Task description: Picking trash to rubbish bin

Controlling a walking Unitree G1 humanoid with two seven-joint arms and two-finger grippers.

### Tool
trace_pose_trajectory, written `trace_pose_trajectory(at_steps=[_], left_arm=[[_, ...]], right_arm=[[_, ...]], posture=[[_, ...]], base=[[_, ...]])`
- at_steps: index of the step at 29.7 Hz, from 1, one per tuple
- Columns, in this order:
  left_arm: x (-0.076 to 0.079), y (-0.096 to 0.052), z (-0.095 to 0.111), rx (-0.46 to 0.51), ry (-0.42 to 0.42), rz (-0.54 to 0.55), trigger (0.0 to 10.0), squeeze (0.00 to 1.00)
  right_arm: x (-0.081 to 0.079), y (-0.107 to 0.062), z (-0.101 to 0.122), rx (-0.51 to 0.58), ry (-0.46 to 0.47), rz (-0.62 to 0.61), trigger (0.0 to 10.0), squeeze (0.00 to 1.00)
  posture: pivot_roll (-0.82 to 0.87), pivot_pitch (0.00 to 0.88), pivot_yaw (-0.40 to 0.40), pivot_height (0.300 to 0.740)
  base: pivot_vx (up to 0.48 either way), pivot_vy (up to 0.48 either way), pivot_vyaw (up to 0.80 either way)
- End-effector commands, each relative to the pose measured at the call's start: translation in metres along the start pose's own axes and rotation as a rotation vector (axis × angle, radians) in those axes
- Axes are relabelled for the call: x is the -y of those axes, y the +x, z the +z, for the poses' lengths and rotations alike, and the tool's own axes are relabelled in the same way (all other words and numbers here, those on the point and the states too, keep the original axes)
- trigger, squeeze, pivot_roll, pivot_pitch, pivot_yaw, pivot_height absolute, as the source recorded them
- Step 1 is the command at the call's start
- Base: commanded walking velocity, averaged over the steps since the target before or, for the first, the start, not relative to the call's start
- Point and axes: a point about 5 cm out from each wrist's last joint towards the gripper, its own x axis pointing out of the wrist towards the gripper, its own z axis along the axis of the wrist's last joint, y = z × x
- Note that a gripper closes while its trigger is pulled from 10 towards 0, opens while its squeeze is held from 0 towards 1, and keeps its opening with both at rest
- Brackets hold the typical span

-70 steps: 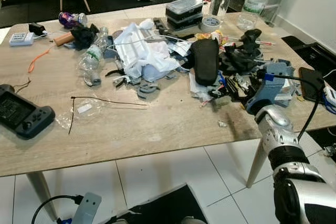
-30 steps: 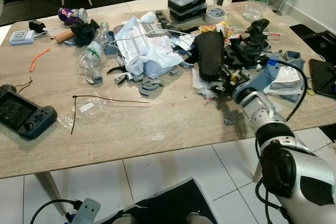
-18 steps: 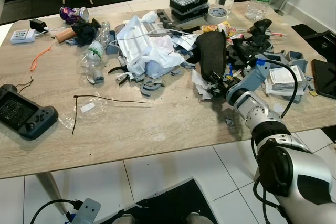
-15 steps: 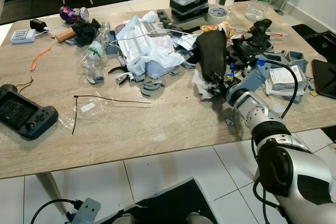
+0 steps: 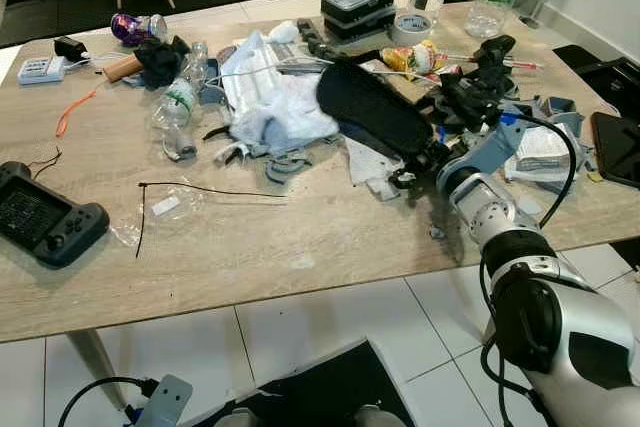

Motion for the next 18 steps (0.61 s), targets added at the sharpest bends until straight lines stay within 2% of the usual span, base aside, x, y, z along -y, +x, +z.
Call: trace_pose_trajectory(at_steps=[1,5,10,11,13,15,18], left_arm=[[-0.003,-0.002,-0.009,-0.034,0.006,-0.001,10.0,0.0],[-0.002,-0.001,-0.008,-0.027,-0.005,0.002,10.0,0.0],[-0.002,-0.001,-0.007,-0.007,-0.047,0.015,10.0,0.0],[-0.002,-0.001,-0.007,0.014,-0.108,0.034,10.0,0.0],[-0.003,-0.002,-0.007,0.03,-0.158,0.058,10.0,0.0],[-0.003,-0.002,-0.007,0.039,-0.195,0.085,10.0,0.0],[-0.005,-0.002,-0.009,0.061,-0.296,0.141,10.0,0.0]], right_arm=[[-0.003,0.001,0.004,0.032,-0.011,0.017,0.0,0.0],[-0.012,0.002,0.016,0.114,-0.014,0.078,0.0,0.0],[-0.016,0.001,0.028,0.199,0.014,0.092,0.0,0.0],[-0.018,0.0,0.036,0.252,0.033,0.104,0.0,0.0],[-0.02,-0.001,0.042,0.29,0.034,0.122,0.0,0.0],[-0.021,-0.002,0.047,0.324,0.007,0.128,0.0,0.0],[-0.028,-0.005,0.057,0.38,-0.037,0.178,0.0,0.0]], posture=[[0.0,0.159,0.03,0.74],[0.0,0.154,0.026,0.74],[0.0,0.154,0.026,0.74],[0.0,0.153,0.023,0.74],[0.0,0.153,0.023,0.74],[0.0,0.152,0.02,0.74],[0.0,0.152,0.02,0.74]], base=[[0.0,0.0,0.0],[0.0,0.0,0.0],[0.0,0.0,0.0],[0.0,0.0,0.0],[0.0,0.0,0.0],[0.0,0.0,0.0],[0.0,0.0,0.0]])
